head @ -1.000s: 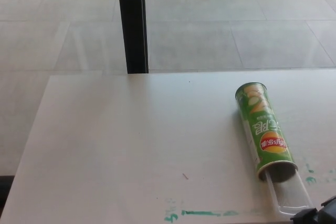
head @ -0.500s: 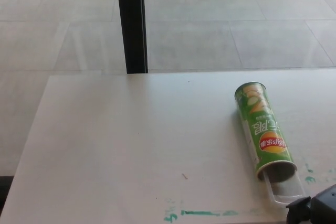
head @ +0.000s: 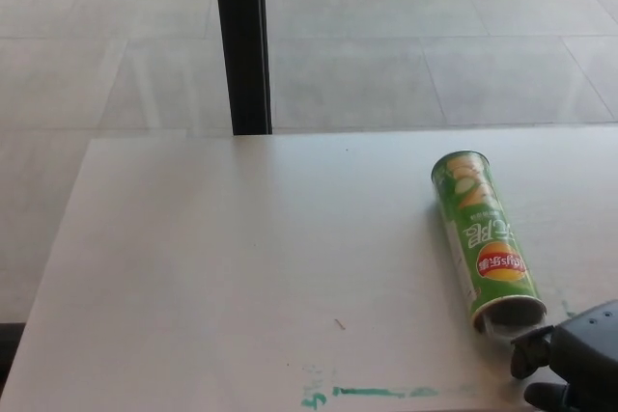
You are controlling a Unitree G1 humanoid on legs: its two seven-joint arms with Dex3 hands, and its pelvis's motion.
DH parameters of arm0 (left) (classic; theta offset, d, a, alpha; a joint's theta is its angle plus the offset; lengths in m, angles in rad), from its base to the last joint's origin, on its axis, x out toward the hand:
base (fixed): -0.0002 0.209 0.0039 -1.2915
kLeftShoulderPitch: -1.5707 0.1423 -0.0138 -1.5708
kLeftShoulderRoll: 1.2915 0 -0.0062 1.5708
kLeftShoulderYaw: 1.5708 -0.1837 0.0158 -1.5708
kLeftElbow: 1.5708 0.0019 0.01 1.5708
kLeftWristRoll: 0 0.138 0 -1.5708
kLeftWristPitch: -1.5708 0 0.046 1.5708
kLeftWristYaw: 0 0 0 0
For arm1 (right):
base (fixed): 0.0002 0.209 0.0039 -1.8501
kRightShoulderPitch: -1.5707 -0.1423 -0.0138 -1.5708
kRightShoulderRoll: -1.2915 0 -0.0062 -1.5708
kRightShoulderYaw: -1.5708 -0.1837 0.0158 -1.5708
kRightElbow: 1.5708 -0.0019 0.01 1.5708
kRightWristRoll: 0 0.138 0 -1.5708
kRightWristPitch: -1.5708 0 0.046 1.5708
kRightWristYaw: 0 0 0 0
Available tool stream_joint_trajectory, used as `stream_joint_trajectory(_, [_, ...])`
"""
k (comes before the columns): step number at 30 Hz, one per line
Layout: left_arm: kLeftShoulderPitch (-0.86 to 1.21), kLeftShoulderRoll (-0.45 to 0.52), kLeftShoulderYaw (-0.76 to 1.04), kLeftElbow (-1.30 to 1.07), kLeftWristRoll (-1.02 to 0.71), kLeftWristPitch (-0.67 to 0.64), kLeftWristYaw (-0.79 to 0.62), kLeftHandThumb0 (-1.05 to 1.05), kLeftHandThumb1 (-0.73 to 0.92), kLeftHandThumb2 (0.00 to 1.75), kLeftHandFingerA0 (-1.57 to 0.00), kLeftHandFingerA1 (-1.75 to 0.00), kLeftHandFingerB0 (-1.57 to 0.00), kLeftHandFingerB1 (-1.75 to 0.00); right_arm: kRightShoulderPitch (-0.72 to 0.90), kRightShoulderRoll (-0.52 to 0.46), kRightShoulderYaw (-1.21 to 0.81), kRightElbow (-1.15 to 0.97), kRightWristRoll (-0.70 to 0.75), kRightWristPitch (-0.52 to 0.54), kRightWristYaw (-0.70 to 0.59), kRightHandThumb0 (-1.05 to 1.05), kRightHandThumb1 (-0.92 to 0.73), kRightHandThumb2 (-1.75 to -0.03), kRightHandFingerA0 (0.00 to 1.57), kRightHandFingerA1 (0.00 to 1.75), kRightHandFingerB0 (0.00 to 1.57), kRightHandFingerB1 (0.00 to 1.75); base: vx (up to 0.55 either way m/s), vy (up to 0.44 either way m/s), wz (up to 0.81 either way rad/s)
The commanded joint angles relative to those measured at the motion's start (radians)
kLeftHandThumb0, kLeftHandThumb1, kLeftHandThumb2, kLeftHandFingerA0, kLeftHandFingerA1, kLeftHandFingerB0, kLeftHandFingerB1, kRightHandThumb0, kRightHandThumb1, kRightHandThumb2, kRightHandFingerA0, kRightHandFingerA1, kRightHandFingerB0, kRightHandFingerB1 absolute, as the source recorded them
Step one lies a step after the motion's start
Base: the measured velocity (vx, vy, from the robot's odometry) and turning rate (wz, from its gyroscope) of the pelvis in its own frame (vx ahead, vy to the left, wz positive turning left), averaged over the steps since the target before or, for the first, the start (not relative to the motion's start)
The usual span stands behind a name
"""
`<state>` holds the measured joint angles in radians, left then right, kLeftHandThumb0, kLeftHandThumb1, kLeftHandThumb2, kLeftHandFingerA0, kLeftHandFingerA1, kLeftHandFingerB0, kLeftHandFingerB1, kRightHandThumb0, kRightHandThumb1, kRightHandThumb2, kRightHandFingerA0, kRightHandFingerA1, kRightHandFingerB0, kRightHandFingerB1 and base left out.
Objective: Use the right hand as a fist to push the chips tray inside its container kept in the middle of the desk
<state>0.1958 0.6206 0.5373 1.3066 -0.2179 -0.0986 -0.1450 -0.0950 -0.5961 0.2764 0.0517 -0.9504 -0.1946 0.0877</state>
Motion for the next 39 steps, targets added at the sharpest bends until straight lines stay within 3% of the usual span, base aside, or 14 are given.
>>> stream_joint_trajectory(1, [0.006, 0.000, 0.009, -0.003, -0.016, -0.015, 0.003, -0.91, 0.63, 1.28, -0.67, -1.22, -0.34, -0.93, -0.031, -0.004, 0.017, 0.026, -0.003, 0.026, 0.017, -0.73, -0.90, -0.67, 0.89, 0.85, 0.70, 0.55, 0.00, 0.000, 0.00])
stream_joint_trajectory(3, [0.010, 0.001, 0.012, -0.008, -0.018, -0.012, -0.006, -0.93, 0.69, 1.15, -0.52, -1.46, -0.27, -1.11, -0.037, -0.004, 0.020, 0.031, 0.003, 0.036, 0.029, -0.72, -0.89, -0.67, 0.89, 0.85, 0.70, 0.54, 0.00, 0.000, 0.00])
stream_joint_trajectory(6, [0.009, 0.001, -0.013, 0.000, 0.012, -0.021, 0.017, -0.91, 0.63, 1.28, -0.73, -1.22, -0.41, -0.95, -0.058, -0.007, 0.024, 0.067, -0.001, 0.029, -0.001, -0.73, -0.90, -0.67, 0.88, 0.98, 0.71, 0.54, 0.00, 0.000, 0.00])
stream_joint_trajectory(11, [0.014, -0.006, 0.006, 0.004, -0.014, -0.030, -0.001, -0.93, 0.69, 1.11, -0.58, -1.42, -0.29, -1.09, -0.110, -0.004, 0.041, 0.108, -0.005, 0.037, 0.011, -0.70, -0.89, -0.66, 0.88, 0.96, 0.69, 0.53, 0.00, 0.000, 0.00])
stream_joint_trajectory(12, [0.020, -0.003, 0.005, -0.006, -0.016, -0.026, -0.007, -0.94, 0.64, 1.30, -0.68, -1.21, -0.39, -0.95, -0.128, 0.000, 0.045, 0.124, 0.004, 0.031, 0.016, -0.68, -0.88, -0.66, 0.88, 0.92, 0.69, 0.53, 0.00, 0.000, 0.00])
stream_joint_trajectory(13, [0.022, -0.004, 0.010, -0.012, -0.021, -0.024, -0.009, -0.88, 0.67, 1.20, -0.56, -1.49, -0.34, -1.16, -0.140, 0.003, 0.048, 0.137, 0.007, 0.030, 0.011, -0.69, -0.87, -0.66, 0.88, 0.98, 0.71, 0.54, 0.00, 0.000, 0.00])
stream_joint_trajectory(14, [0.023, -0.005, 0.015, -0.014, -0.025, -0.026, -0.007, -0.91, 0.63, 1.32, -0.69, -1.23, -0.43, -0.97, -0.150, 0.009, 0.052, 0.149, 0.003, 0.033, -0.001, -0.70, -0.88, -0.66, 0.88, 0.96, 0.70, 0.55, 0.00, 0.000, 0.00])
stream_joint_trajectory(16, [0.020, -0.002, 0.009, -0.009, -0.014, -0.020, 0.000, -0.87, 0.58, 1.32, -0.80, -1.22, -0.36, -0.90, -0.165, 0.012, 0.061, 0.158, -0.009, 0.044, -0.002, -0.71, -0.89, -0.66, 0.86, 0.96, 0.68, 0.54, 0.00, 0.000, 0.00])
stream_joint_trajectory(17, [0.017, -0.004, 0.014, -0.003, -0.018, -0.024, 0.000, -0.89, 0.62, 1.29, -0.67, -1.22, -0.39, -0.95, -0.176, 0.013, 0.066, 0.167, -0.012, 0.046, -0.004, -0.71, -0.89, -0.67, 0.85, 1.01, 0.68, 0.55, 0.00, 0.000, 0.00])
stream_joint_trajectory(21, [0.023, -0.001, 0.000, -0.007, -0.003, -0.030, 0.000, -0.97, 0.63, 1.31, -0.73, -1.28, -0.42, -1.02, -0.213, 0.028, 0.071, 0.195, -0.009, 0.072, -0.003, -0.70, -0.92, -0.68, 0.78, 1.16, 0.63, 0.53, 0.00, 0.000, 0.00])
stream_joint_trajectory(29, [0.027, -0.001, -0.010, -0.010, 0.008, -0.040, 0.000, -0.94, 0.64, 1.30, -0.68, -1.18, -0.40, -0.94, -0.223, 0.063, 0.063, 0.219, -0.035, 0.120, -0.076, -0.67, -0.90, -0.67, 0.87, 1.04, 0.66, 0.51, 0.00, 0.000, 0.00])
stream_joint_trajectory(32, [0.023, -0.007, 0.017, -0.011, -0.026, -0.027, -0.012, -0.91, 0.62, 1.30, -0.66, -1.21, -0.36, -0.95, -0.212, 0.080, 0.060, 0.217, -0.035, 0.128, -0.103, -0.66, -0.89, -0.67, 0.85, 1.21, 0.68, 0.54, 0.00, 0.000, 0.00])
stream_joint_trajectory(36, [0.020, -0.005, -0.004, -0.007, 0.004, -0.029, -0.002, -0.89, 0.64, 1.29, -0.65, -1.19, -0.39, -0.94, -0.175, 0.073, 0.049, 0.156, -0.025, 0.150, -0.043, -0.69, -0.91, -0.68, 0.81, 1.20, 0.66, 0.53, 0.00, 0.000, 0.00])
stream_joint_trajectory(39, [0.020, -0.006, 0.001, -0.005, -0.006, -0.030, -0.009, -0.95, 0.64, 1.28, -0.62, -1.17, -0.38, -0.93, -0.135, 0.034, 0.009, 0.047, 0.094, 0.127, 0.136, -0.66, -0.91, -0.68, 0.79, 0.88, 0.59, 0.51, 0.00, 0.000, 0.00])
